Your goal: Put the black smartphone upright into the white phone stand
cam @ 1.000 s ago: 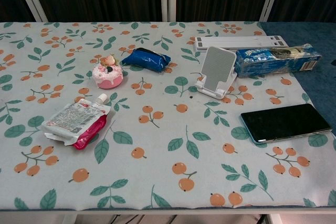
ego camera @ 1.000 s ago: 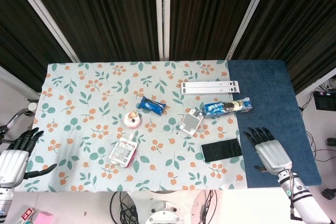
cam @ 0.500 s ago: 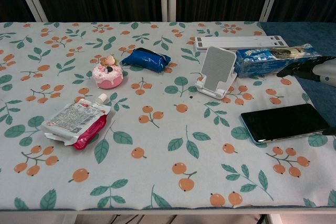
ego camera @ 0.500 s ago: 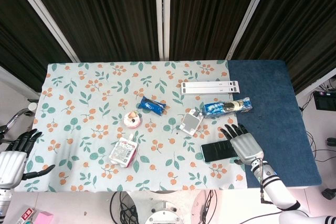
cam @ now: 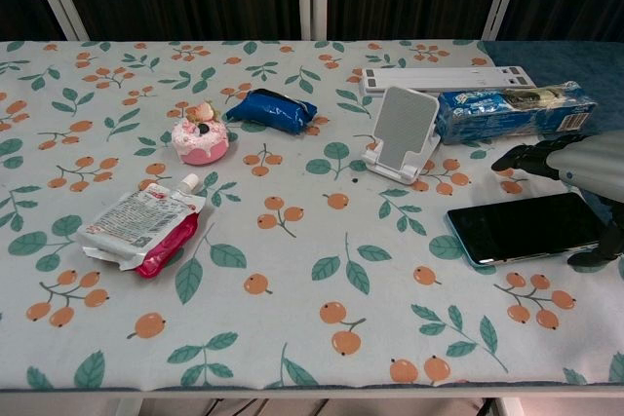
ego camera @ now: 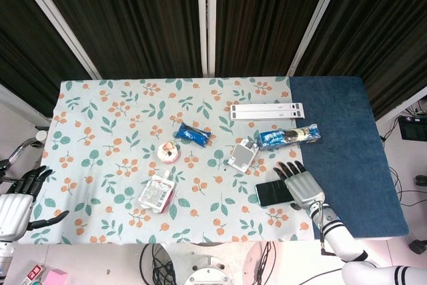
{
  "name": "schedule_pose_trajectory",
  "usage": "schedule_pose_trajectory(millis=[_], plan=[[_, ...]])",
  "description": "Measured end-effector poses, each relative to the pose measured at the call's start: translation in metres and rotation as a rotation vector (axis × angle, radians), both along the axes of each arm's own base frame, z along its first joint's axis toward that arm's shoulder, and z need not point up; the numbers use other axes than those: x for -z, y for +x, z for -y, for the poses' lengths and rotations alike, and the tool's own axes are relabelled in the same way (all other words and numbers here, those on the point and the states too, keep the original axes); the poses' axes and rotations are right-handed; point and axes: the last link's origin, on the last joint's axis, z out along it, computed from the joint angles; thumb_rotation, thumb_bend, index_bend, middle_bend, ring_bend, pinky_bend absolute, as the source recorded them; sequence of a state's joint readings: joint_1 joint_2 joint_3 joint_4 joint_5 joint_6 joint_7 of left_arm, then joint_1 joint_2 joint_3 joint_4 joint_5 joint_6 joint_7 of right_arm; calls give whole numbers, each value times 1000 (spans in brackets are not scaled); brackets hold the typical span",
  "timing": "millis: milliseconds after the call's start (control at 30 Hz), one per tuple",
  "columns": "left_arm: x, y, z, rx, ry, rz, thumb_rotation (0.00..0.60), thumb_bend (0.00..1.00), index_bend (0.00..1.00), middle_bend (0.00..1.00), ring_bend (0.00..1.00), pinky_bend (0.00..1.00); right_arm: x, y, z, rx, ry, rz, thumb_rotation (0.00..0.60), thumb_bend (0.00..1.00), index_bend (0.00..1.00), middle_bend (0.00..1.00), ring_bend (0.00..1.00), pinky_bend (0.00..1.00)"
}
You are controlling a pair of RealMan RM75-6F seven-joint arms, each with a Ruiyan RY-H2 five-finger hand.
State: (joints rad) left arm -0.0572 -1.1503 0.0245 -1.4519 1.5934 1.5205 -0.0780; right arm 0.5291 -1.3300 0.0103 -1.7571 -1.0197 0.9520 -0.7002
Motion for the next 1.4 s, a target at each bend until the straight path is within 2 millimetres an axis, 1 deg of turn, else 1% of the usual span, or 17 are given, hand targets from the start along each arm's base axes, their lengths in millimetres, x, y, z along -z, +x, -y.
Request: schedule_pose_trajectory(millis=[167, 633, 867, 1067, 1233, 1300, 1400], plan=[[0, 0, 0, 0, -1, 2, 145, 0, 101, 65, 92, 250, 2, 0, 0, 2, 0, 1, 600, 88, 27, 0, 0, 0], [0, 0, 1, -5, -6, -1, 158, 0, 102, 65, 92, 250, 7, -1, 1, 15, 13, -6, 600, 121, 203, 0, 0, 0], [0, 0, 1, -12, -13, 2, 156, 0, 101, 65, 92, 250, 5, 0, 2, 18, 7, 4, 600, 124, 239, 0, 0, 0], [1, -1, 1, -17, -20, 8, 156, 0, 102, 65, 93, 250, 5, -2, 1, 22, 9, 3, 600, 137, 325, 0, 0, 0], [0, -1, 1, -19, -24, 10, 156, 0, 101, 65, 92, 250, 4, 0, 0, 16, -6, 22, 600, 156, 422, 1, 0, 0], [0, -1, 1, -19, -26, 11, 157, 0, 102, 65, 93, 250, 3, 1, 0, 15, -13, 29, 600, 165, 449, 21, 0, 0], [1, -1, 1, -21, -28, 11, 158, 0, 102, 65, 92, 250, 2, 0, 0, 15, -21, 34, 600, 176, 472, 87, 4, 0]])
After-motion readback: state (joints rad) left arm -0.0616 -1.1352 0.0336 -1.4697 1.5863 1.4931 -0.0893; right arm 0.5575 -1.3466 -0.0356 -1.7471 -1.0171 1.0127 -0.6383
